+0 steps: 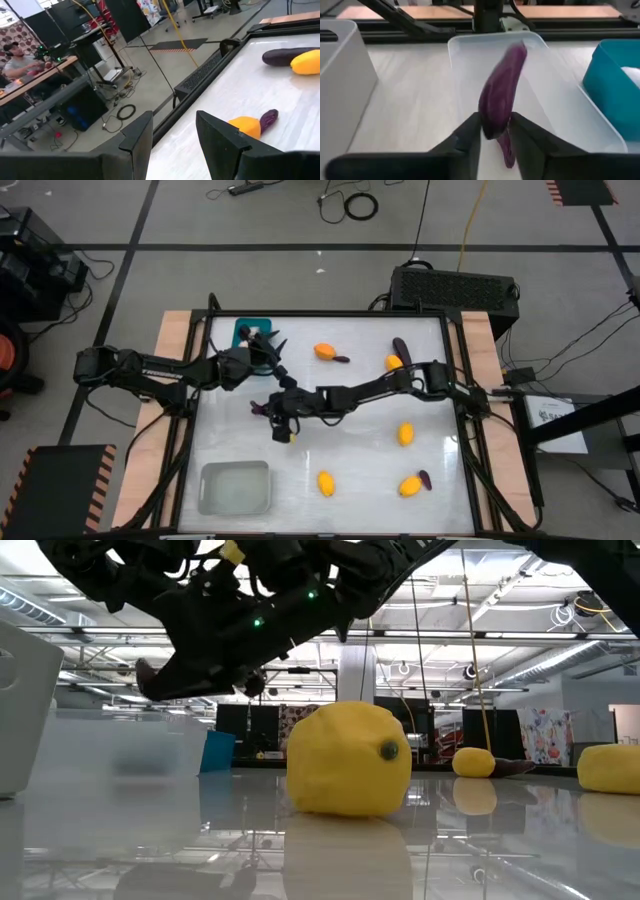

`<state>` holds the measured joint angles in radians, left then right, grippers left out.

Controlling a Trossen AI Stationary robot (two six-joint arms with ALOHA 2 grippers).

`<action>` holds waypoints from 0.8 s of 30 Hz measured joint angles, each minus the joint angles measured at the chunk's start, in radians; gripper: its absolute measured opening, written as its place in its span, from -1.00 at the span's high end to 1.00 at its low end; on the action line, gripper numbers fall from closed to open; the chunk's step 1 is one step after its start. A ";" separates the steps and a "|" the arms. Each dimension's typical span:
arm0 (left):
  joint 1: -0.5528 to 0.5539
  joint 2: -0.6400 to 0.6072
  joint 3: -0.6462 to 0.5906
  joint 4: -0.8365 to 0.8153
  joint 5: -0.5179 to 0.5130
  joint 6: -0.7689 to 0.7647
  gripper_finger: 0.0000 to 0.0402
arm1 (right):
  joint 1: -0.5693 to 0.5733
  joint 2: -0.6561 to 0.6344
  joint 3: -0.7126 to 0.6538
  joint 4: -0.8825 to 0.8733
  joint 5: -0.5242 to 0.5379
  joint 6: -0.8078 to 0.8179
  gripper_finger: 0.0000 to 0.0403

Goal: Sort produce into baskets
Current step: Put the eggplant into the transparent bin

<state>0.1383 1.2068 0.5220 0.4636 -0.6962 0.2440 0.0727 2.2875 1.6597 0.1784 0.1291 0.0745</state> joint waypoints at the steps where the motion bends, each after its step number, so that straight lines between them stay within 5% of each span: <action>1: 0.000 0.000 0.000 -0.002 0.000 0.000 0.20 | -0.002 0.000 0.006 -0.017 -0.001 0.000 0.46; 8: 0.000 0.000 0.001 0.005 -0.002 -0.006 0.20 | -0.008 -0.031 0.054 -0.182 -0.011 0.019 0.10; 14: 0.000 0.001 0.001 0.031 0.010 -0.019 0.20 | -0.009 -0.128 0.084 -0.436 -0.063 0.012 0.00; 24: -0.001 0.001 0.000 0.022 0.054 -0.027 0.20 | 0.022 -0.302 0.084 -1.223 -0.319 0.033 -0.01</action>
<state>0.1371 1.2079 0.5224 0.4856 -0.6421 0.2166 0.0949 1.9858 1.7439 -1.0442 -0.1894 0.1077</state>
